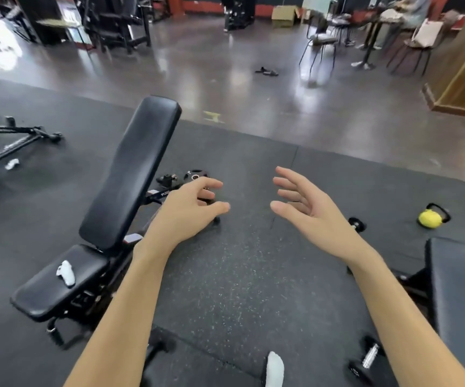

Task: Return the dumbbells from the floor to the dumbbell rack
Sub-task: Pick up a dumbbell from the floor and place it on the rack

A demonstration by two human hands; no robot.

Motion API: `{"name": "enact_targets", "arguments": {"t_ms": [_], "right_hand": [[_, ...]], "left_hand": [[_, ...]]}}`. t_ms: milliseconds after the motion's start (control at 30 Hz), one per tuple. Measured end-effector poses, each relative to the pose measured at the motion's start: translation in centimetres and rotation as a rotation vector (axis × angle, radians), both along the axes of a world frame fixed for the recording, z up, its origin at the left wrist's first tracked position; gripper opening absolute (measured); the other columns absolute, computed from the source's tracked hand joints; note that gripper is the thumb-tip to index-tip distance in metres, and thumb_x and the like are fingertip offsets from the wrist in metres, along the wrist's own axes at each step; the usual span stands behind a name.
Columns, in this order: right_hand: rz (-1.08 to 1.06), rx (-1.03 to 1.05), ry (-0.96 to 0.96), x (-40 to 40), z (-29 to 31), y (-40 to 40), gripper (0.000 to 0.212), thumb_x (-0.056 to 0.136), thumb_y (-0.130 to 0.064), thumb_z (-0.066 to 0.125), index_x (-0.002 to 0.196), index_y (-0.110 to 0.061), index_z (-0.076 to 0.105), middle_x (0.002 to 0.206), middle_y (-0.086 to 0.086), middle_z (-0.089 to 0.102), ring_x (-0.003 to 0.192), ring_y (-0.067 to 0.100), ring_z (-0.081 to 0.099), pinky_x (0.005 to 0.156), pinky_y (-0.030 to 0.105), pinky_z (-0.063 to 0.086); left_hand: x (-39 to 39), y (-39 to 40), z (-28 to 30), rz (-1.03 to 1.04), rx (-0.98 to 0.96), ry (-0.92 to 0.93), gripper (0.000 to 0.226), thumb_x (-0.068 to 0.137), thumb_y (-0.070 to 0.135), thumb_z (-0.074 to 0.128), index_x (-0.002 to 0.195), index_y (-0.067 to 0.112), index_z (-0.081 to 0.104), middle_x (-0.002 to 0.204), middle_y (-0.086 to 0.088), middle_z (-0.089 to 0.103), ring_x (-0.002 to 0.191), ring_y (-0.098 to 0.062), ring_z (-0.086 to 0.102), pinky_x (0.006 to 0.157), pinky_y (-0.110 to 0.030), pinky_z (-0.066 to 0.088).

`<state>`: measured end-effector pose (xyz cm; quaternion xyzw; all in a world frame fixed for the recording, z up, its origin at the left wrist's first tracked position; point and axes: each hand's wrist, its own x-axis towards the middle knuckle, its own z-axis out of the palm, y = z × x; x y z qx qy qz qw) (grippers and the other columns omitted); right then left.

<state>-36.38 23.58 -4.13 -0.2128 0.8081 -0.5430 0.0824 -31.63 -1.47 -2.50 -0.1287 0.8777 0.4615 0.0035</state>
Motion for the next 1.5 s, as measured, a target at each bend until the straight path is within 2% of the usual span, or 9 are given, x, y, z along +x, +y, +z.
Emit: {"name": "enact_targets", "arguments": {"t_ms": [233, 367, 433, 600, 900, 1067, 1233, 1367, 1500], "right_hand": [[0.135, -0.027, -0.101, -10.9, -4.2, -5.7, 0.058, 0.098, -0.03, 0.069, 0.147, -0.049, 0.045, 0.146, -0.023, 0.054, 0.135, -0.003, 0.051, 0.118, 0.038, 0.041], [0.16, -0.022, -0.2, -16.3, -6.4, -8.4, 0.056, 0.099, -0.029, 0.068, 0.146, -0.049, 0.046, 0.148, -0.021, 0.053, 0.136, -0.001, 0.05, 0.116, 0.031, 0.041], [0.177, -0.02, -0.256, -19.4, -7.8, -10.1, 0.057, 0.099, -0.031, 0.068, 0.148, -0.047, 0.046, 0.149, -0.02, 0.052, 0.135, 0.001, 0.051, 0.111, 0.029, 0.043], [0.177, 0.068, -0.385, -29.1, -13.1, -17.8, 0.063, 0.098, -0.03, 0.067, 0.155, -0.039, 0.041, 0.155, -0.009, 0.049, 0.137, 0.013, 0.051, 0.101, 0.029, 0.043], [0.13, 0.171, -0.548, -43.9, -20.9, -27.4, 0.07, 0.099, -0.029, 0.065, 0.16, -0.033, 0.031, 0.159, -0.002, 0.044, 0.141, 0.019, 0.047, 0.112, 0.043, 0.045], [0.15, 0.219, -0.648, -52.6, -28.1, -32.1, 0.069, 0.099, -0.026, 0.064, 0.161, -0.029, 0.032, 0.159, 0.001, 0.044, 0.143, 0.019, 0.045, 0.1, 0.032, 0.042], [0.155, 0.264, -0.713, -60.4, -37.9, -35.5, 0.066, 0.099, -0.027, 0.063, 0.159, -0.032, 0.036, 0.16, 0.001, 0.044, 0.144, 0.018, 0.044, 0.103, 0.031, 0.04], [0.13, 0.312, -0.758, -64.7, -46.3, -36.9, 0.064, 0.099, -0.025, 0.064, 0.158, -0.032, 0.039, 0.16, 0.003, 0.043, 0.144, 0.016, 0.044, 0.107, 0.03, 0.038], [0.062, 0.366, -0.789, -67.7, -55.5, -38.4, 0.064, 0.098, -0.024, 0.063, 0.158, -0.03, 0.04, 0.159, 0.004, 0.045, 0.142, 0.015, 0.046, 0.104, 0.027, 0.037]], "left_hand": [[-8.0, -2.2, -4.8, 0.18, 0.033, -0.034, 0.057, 0.088, 0.039, 0.075, 0.139, 0.047, 0.052, 0.121, 0.013, 0.063, 0.112, -0.009, 0.062, 0.098, -0.031, 0.049], [-11.9, -4.2, -7.5, 0.248, 0.061, -0.069, 0.056, 0.088, 0.038, 0.075, 0.14, 0.044, 0.054, 0.12, 0.013, 0.063, 0.11, -0.007, 0.062, 0.082, -0.013, 0.04], [-14.8, -5.4, -9.1, 0.287, 0.063, -0.092, 0.057, 0.089, 0.036, 0.075, 0.141, 0.042, 0.053, 0.121, 0.01, 0.063, 0.109, -0.008, 0.061, 0.08, -0.011, 0.039], [-25.7, -9.6, -14.4, 0.307, 0.019, -0.164, 0.063, 0.087, 0.036, 0.071, 0.146, 0.037, 0.048, 0.124, 0.003, 0.064, 0.116, -0.016, 0.061, 0.103, -0.038, 0.047], [-40.7, -18.0, -23.5, 0.259, 0.023, -0.331, 0.06, 0.088, 0.038, 0.068, 0.144, 0.037, 0.05, 0.13, 0.001, 0.062, 0.12, -0.02, 0.057, 0.102, -0.042, 0.05], [-48.6, -22.1, -30.3, 0.244, 0.109, -0.36, 0.058, 0.089, 0.024, 0.069, 0.143, 0.037, 0.052, 0.134, -0.004, 0.059, 0.119, -0.013, 0.053, 0.094, -0.027, 0.04], [-56.1, -25.2, -39.7, 0.313, 0.11, -0.376, 0.053, 0.09, 0.019, 0.067, 0.14, 0.035, 0.059, 0.127, 0.009, 0.055, 0.121, -0.008, 0.05, 0.097, -0.024, 0.036], [-60.3, -26.8, -48.4, 0.277, 0.036, -0.386, 0.043, 0.092, 0.017, 0.065, 0.133, 0.032, 0.067, 0.13, 0.001, 0.063, 0.104, -0.007, 0.048, 0.089, -0.016, 0.032], [-63.0, -28.3, -57.8, 0.277, 0.04, -0.444, 0.043, 0.092, 0.017, 0.066, 0.133, 0.029, 0.068, 0.119, -0.005, 0.065, 0.113, -0.016, 0.055, 0.09, -0.017, 0.034]]}}
